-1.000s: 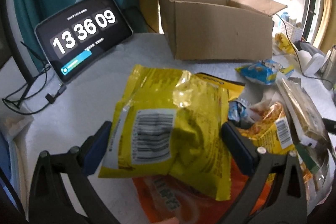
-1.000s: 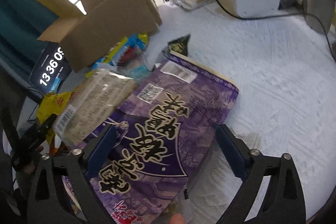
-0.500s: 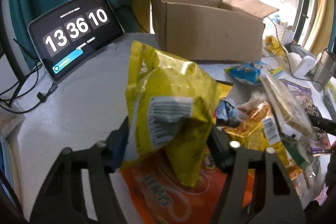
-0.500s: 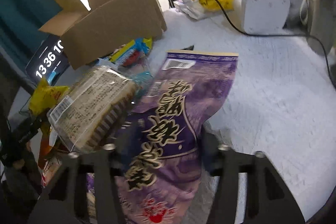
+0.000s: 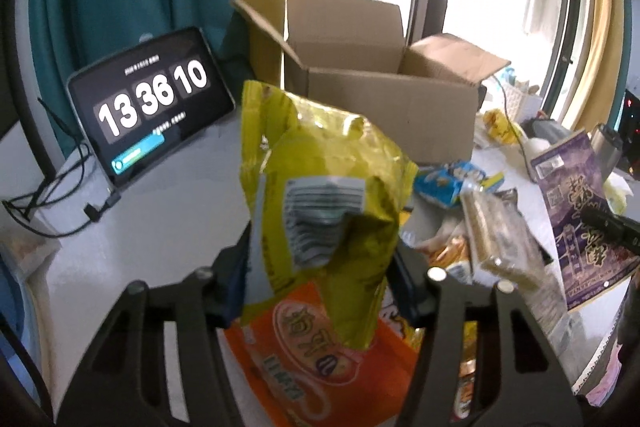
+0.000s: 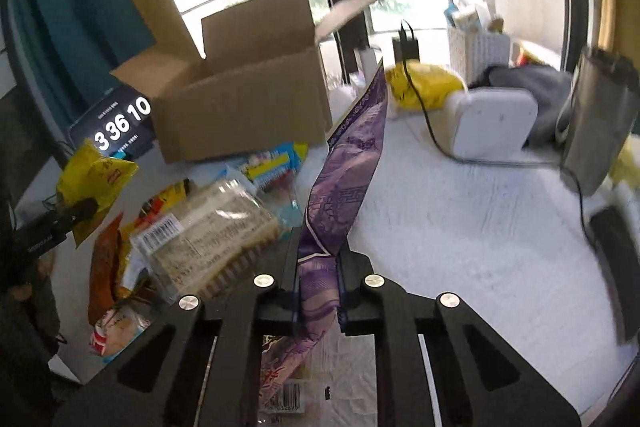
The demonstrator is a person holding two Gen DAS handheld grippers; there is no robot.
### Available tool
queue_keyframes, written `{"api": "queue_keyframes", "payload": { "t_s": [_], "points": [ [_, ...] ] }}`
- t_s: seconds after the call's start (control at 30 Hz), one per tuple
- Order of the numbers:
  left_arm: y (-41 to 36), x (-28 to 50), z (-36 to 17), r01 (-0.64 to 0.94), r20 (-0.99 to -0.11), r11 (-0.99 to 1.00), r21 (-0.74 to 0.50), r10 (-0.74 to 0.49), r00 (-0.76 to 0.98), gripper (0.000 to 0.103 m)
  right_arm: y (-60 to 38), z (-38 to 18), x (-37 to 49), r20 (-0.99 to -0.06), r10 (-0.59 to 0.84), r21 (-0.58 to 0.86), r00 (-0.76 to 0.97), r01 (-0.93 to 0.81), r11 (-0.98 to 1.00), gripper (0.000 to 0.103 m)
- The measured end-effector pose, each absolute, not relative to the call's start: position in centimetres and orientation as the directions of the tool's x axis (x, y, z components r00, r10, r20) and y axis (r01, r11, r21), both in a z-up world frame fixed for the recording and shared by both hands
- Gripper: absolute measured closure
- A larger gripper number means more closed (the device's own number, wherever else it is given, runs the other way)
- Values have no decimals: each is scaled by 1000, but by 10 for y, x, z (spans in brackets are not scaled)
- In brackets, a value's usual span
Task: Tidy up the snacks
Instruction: 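Carry both bags into the cardboard box and open both tools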
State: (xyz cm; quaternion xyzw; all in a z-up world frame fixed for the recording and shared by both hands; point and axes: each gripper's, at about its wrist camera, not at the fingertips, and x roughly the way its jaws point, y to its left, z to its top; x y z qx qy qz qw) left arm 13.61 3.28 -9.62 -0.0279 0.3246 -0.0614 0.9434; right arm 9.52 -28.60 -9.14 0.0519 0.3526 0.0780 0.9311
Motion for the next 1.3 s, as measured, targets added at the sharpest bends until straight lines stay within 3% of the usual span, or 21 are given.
{"api": "queue_keyframes", "payload": {
  "t_s": [0.67, 1.3],
  "points": [
    [14, 189, -15, 137, -419, 990, -12, -130, 899, 43, -271, -11, 187, -451, 257, 50, 855, -264, 963, 90],
    [-4, 315, -5, 144, -410, 990, 4, -130, 903, 43, -257, 12, 311, -373, 285, 7, 883, -304, 953, 90]
  ]
}}
